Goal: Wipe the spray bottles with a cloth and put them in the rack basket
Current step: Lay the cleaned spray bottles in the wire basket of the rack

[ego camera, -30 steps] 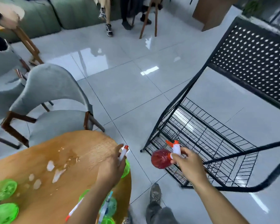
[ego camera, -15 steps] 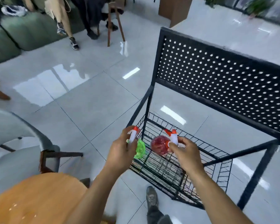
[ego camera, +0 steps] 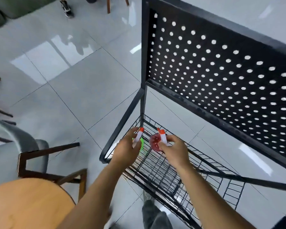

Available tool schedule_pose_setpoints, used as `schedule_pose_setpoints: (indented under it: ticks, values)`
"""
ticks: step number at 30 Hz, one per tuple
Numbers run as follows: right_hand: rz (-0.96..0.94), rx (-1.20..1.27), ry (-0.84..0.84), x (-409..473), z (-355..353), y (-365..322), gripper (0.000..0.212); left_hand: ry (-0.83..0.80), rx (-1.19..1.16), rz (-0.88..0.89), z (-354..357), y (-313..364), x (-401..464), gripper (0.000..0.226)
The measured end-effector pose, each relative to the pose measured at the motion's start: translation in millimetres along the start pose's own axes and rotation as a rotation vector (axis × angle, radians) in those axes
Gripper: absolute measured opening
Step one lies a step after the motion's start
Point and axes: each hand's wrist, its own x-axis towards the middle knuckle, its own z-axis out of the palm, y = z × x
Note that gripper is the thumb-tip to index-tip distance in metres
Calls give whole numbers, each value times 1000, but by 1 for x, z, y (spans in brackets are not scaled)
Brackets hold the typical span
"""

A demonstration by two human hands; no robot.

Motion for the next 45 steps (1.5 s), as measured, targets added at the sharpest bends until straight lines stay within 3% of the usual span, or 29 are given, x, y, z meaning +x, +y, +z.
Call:
schedule_pose_setpoints:
  ticks: [4,9,16,21,27,34,45]
  values:
    - [-20,-37,-17,13,6,3,19,13,-23,-43,3,-1,6,41]
    - [-57,-156,11,15,7,0,25,53,-26,-69,1,-5,2,54]
    - [-101,-224,87,-4,-9,3,58,44,6,-47,-17,-8,-26,63]
    - [-286,-316,135,-53,-18,1,55,82,-57,36,-37,-22,-72,57]
    - [-524,-364,-31,-136,34,-16,46,212,-208,67,-73,-74,-159,60]
    - [-740,-428,-279,-240,161,-18,47,396,-318,-10,-107,-180,-295,54]
    - [-931,-613,-642,-369,329,54,46,709,-410,-310,-115,-346,-499,54]
